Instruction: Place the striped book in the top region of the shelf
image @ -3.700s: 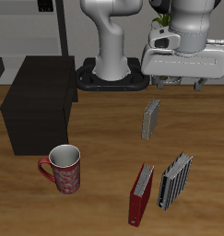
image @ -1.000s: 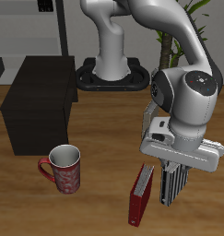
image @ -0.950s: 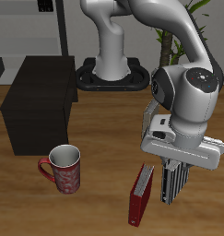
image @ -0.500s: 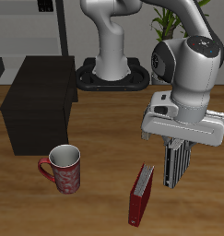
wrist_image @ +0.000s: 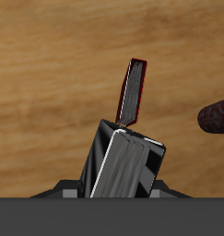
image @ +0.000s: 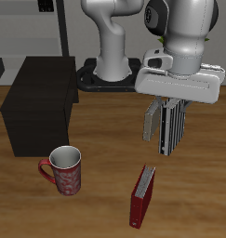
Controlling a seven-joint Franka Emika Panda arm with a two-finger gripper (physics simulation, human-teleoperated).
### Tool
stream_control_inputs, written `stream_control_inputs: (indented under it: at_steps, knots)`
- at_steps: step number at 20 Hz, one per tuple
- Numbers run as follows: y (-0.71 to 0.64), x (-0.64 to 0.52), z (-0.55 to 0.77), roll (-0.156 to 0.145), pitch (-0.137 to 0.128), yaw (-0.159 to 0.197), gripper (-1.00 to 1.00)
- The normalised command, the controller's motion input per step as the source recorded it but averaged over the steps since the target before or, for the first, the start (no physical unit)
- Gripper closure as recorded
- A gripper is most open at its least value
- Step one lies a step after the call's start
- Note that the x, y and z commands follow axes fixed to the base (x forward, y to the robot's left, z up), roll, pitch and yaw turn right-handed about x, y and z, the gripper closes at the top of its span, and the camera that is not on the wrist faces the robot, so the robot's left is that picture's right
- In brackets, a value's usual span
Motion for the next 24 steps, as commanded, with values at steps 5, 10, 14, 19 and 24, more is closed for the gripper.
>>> stream_control_inputs:
  at_steps: [5, 10, 14, 19, 24]
  knots:
    - [-0.34, -0.38, 0.47, 0.027, -0.051, 0.035, 1.00]
    - [-0.31, -0.39, 0.44, 0.030, -0.045, 0.079, 1.00]
    - [-0.27, -0.34, 0.33, -0.013, -0.059, 0.098, 1.00]
    - [-0.30, -0.25, 0.17, -0.024, -0.026, 0.049, 1.00]
    - [-0.23, -0.18, 0.10, -0.059, -0.026, 0.021, 1.00]
